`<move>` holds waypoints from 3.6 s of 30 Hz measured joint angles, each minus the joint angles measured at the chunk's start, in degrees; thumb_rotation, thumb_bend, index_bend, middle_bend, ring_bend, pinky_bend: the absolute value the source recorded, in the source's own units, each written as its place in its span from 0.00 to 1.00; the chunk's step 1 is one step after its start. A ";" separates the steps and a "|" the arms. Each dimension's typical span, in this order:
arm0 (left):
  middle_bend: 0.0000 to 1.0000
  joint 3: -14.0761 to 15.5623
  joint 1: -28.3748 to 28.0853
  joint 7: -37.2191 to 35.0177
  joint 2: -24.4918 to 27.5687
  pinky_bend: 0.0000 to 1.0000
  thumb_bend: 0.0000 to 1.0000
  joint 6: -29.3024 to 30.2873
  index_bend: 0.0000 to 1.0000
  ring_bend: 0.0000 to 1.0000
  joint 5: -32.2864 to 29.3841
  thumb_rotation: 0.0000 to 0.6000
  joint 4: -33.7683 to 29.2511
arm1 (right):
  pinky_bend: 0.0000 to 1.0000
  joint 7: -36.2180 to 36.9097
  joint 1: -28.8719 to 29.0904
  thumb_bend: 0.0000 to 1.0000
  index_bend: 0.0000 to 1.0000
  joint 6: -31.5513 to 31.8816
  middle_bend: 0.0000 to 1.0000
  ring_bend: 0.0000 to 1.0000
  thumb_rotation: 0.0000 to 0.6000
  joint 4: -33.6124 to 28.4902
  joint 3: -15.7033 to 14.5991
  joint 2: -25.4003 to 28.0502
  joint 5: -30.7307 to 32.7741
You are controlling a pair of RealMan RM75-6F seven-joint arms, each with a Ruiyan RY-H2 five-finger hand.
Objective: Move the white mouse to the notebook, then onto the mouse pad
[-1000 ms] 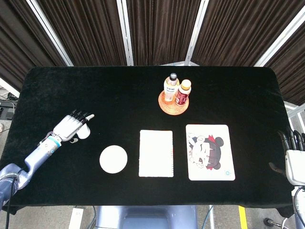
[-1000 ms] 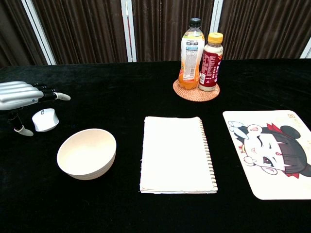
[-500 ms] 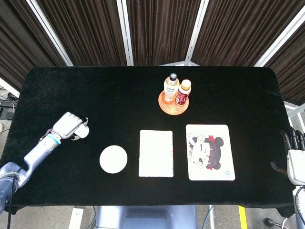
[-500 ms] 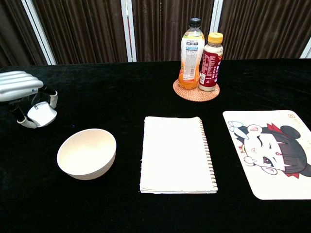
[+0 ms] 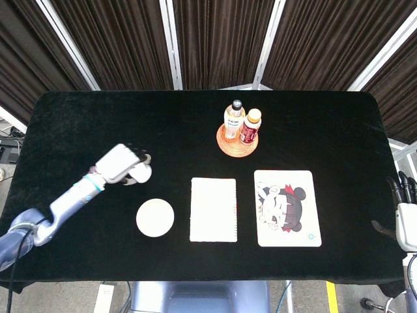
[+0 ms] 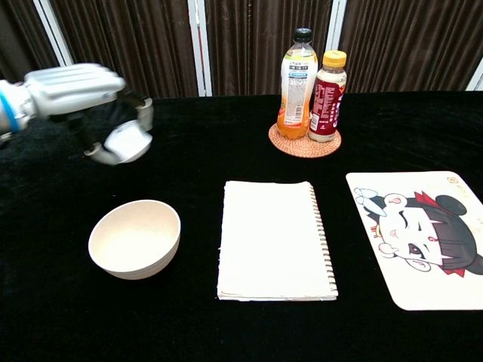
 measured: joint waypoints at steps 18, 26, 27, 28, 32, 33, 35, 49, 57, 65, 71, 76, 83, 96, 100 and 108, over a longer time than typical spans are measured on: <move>0.51 -3.67 -17.74 15.70 -0.25 0.48 0.00 -20.25 0.67 0.50 2.21 1.00 -18.07 | 0.00 1.16 0.02 0.00 0.09 -2.12 0.00 0.00 1.00 1.64 1.44 0.19 4.95; 0.43 -1.37 -19.72 16.24 -5.97 0.46 0.00 -22.11 0.60 0.44 2.96 1.00 -14.18 | 0.00 1.82 0.09 0.00 0.09 -2.59 0.00 0.00 1.00 2.28 1.75 0.28 5.74; 0.35 -1.27 -19.86 16.20 -6.39 0.41 0.00 -22.31 0.50 0.38 2.87 1.00 -13.76 | 0.00 1.85 0.10 0.00 0.09 -2.62 0.00 0.00 1.00 2.33 1.77 0.29 5.78; 0.21 -1.21 -19.98 16.19 -6.72 0.32 0.00 -22.45 0.34 0.26 2.77 1.00 -13.42 | 0.00 1.88 0.10 0.00 0.09 -2.64 0.00 0.00 1.00 2.38 1.78 0.29 5.83; 0.00 -1.12 -20.29 16.53 -7.79 0.02 0.00 -22.40 0.00 0.00 2.56 1.00 -12.10 | 0.00 2.08 0.09 0.00 0.09 -2.75 0.00 0.00 1.00 2.53 1.88 0.32 6.10; 0.00 -1.14 -20.31 16.59 -7.94 0.00 0.00 -22.42 0.00 0.00 2.42 1.00 -11.91 | 0.00 2.09 0.10 0.00 0.09 -2.77 0.00 0.00 1.00 2.57 1.90 0.32 6.15; 0.00 -1.45 -20.32 16.53 -8.12 0.00 0.00 -22.29 0.00 0.00 1.80 1.00 -11.93 | 0.00 2.06 0.10 0.00 0.09 -2.82 0.00 0.00 1.00 2.67 1.91 0.32 6.25; 0.00 -7.46 -15.34 20.68 -2.46 0.00 0.00 -16.84 0.00 0.00 -8.42 1.00 -15.94 | 0.00 2.63 0.12 0.00 0.09 -3.06 0.00 0.00 1.00 2.83 1.07 0.29 4.73; 0.00 -11.58 -5.80 27.98 9.73 0.00 0.00 -12.98 0.00 0.00 -24.30 1.00 -25.50 | 0.00 2.15 1.05 0.00 0.09 -3.79 0.00 0.00 1.00 2.67 0.56 0.31 3.08; 0.00 -13.42 4.13 32.81 17.52 0.00 0.00 -3.18 0.00 0.00 -35.46 1.00 -35.08 | 0.00 -0.08 2.84 0.00 0.09 -4.60 0.00 0.00 1.00 0.70 0.70 1.11 1.23; 0.00 -13.05 12.07 35.61 20.88 0.00 0.00 6.63 0.00 0.00 -41.20 1.00 -43.39 | 0.00 -1.07 7.19 0.00 0.09 -9.27 0.00 0.00 1.00 -0.14 0.20 2.55 -3.85; 0.00 -11.76 19.96 35.95 23.37 0.00 0.00 15.04 0.00 0.00 -44.10 1.00 -51.11 | 0.00 0.72 13.58 0.00 0.13 -16.17 0.03 0.00 1.00 0.18 -0.53 3.51 -10.75; 0.00 -8.43 26.09 35.45 24.30 0.00 0.00 20.27 0.00 0.00 -42.78 1.00 -54.62 | 0.00 6.91 25.69 0.00 0.19 -25.66 0.13 0.00 1.00 2.67 -1.09 2.43 -21.04; 0.00 -8.82 28.17 37.99 23.30 0.00 0.00 20.15 0.00 0.00 -40.61 1.00 -51.81 | 0.00 12.97 52.79 0.00 0.21 -32.48 0.13 0.00 1.00 22.02 -7.08 -11.07 -47.40; 0.00 -9.52 28.47 37.74 23.14 0.00 0.00 19.36 0.00 0.00 -41.03 1.00 -51.01 | 0.00 14.30 58.31 0.00 0.21 -31.70 0.13 0.00 1.00 30.15 -11.00 -16.63 -52.12; 0.00 -10.70 28.66 37.31 22.93 0.00 0.00 17.00 0.00 0.00 -41.74 1.00 -49.63 | 0.00 16.38 63.28 0.00 0.21 -28.20 0.13 0.00 1.00 37.18 -14.20 -22.42 -53.04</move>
